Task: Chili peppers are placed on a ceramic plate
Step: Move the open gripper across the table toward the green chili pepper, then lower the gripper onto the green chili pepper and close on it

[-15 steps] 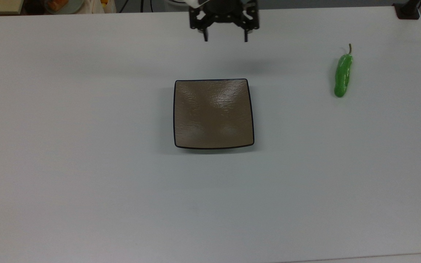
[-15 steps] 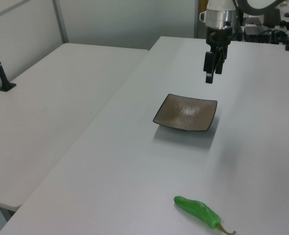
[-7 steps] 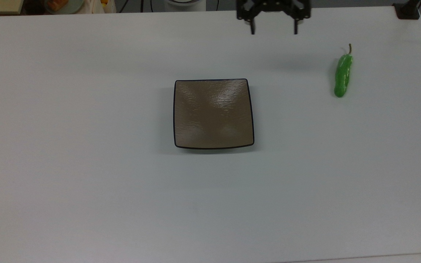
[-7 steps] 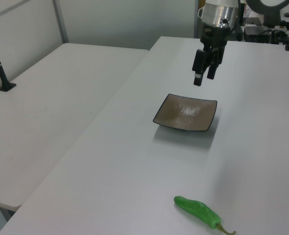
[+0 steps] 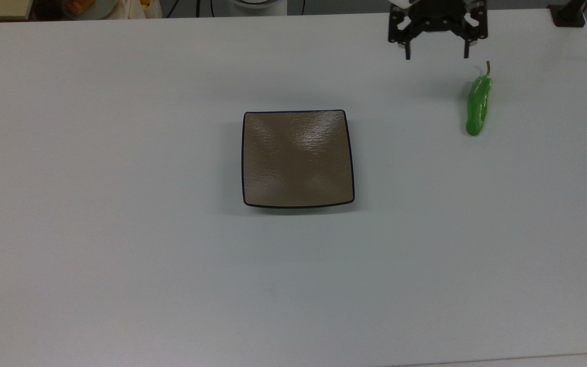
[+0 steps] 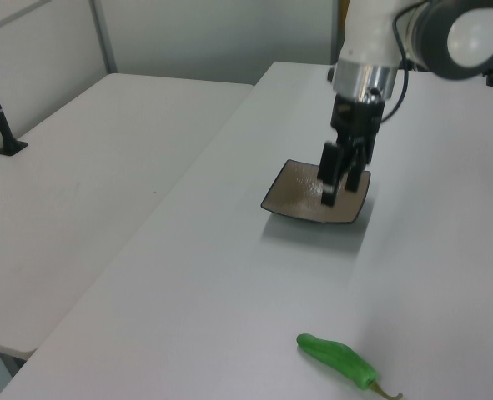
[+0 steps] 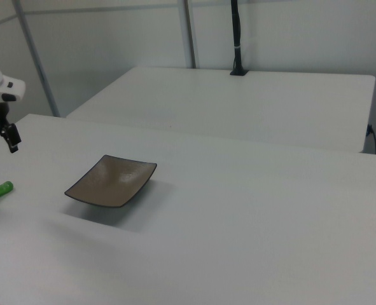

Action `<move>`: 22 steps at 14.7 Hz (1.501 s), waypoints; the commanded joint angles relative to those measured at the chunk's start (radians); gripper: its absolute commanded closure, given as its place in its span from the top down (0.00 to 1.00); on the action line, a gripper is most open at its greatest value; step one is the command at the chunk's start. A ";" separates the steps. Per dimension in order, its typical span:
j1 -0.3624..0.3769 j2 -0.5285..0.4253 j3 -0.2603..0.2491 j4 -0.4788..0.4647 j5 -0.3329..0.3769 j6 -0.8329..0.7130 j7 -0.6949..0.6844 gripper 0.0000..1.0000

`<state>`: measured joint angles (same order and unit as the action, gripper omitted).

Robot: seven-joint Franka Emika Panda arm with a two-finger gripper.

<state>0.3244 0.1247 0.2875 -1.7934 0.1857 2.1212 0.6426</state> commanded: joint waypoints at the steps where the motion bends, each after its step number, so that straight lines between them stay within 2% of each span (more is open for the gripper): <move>1: 0.060 0.070 0.008 0.008 0.020 0.081 0.031 1.00; 6: 0.137 0.196 0.010 0.045 0.015 0.149 0.078 1.00; 10: 0.180 0.249 0.012 0.046 0.006 0.166 0.086 1.00; 17: 0.231 0.349 0.012 0.048 0.000 0.249 0.085 1.00; 22: 0.235 0.397 0.024 0.054 -0.018 0.284 0.086 1.00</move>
<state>0.5528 0.4905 0.3028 -1.7571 0.1857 2.3858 0.7124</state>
